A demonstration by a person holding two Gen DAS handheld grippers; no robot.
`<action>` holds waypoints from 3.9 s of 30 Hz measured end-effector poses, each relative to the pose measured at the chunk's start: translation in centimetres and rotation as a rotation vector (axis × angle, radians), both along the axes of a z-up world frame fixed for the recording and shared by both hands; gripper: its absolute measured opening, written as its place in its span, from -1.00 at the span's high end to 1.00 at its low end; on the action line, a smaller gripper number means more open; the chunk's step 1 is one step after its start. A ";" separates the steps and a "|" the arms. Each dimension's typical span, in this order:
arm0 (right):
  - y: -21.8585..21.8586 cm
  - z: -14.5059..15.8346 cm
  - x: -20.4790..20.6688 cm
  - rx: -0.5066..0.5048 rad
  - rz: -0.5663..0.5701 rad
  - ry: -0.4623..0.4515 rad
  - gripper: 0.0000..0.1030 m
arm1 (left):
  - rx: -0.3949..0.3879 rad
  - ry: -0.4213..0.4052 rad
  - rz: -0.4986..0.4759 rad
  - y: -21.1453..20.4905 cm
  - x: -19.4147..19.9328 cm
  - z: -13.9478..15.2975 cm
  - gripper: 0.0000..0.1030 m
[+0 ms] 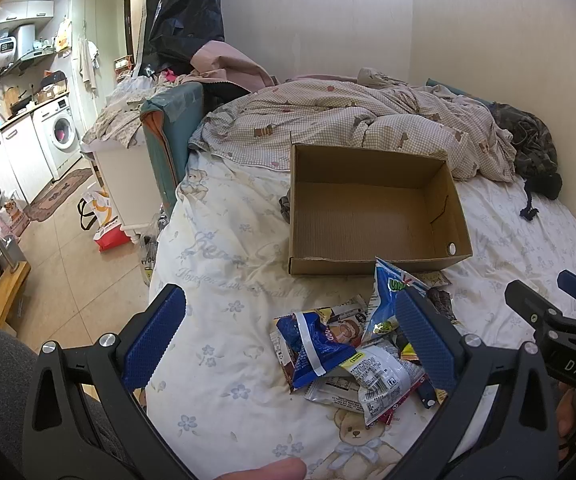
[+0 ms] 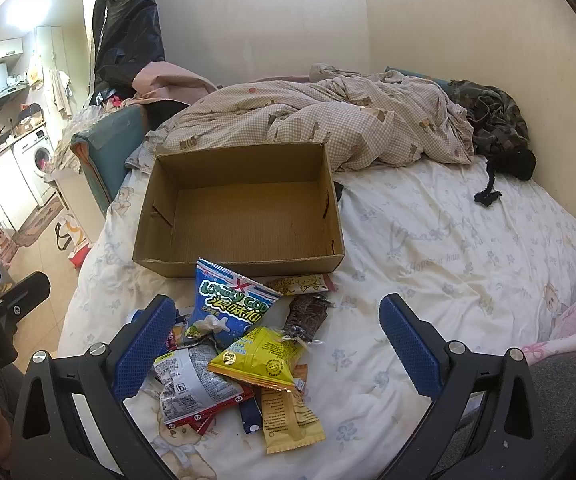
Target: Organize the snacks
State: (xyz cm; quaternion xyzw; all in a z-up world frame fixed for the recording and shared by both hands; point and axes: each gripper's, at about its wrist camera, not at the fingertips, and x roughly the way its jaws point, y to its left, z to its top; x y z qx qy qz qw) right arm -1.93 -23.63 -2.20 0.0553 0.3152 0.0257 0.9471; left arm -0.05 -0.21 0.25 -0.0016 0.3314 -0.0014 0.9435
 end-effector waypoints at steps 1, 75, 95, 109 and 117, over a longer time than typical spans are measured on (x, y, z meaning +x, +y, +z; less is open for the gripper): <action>0.0 0.1 0.0 0.000 -0.001 0.000 -1.00 | 0.000 -0.001 0.000 0.0 0.0 0.0 -1.00; -4.6 -0.3 4.5 0.107 -0.001 0.179 -1.00 | -0.042 0.211 0.018 1.1 2.9 -2.1 -1.00; -7.9 -6.9 9.1 0.371 -0.068 0.488 -1.00 | -0.242 0.741 0.062 -3.6 7.7 -12.6 -0.76; -9.1 -7.0 9.4 0.423 -0.105 0.480 -1.00 | -0.357 0.792 0.008 -7.6 8.2 -14.9 0.16; -9.3 -6.9 9.2 0.398 -0.125 0.468 -1.00 | -0.367 0.792 -0.038 -7.8 7.1 -10.4 0.21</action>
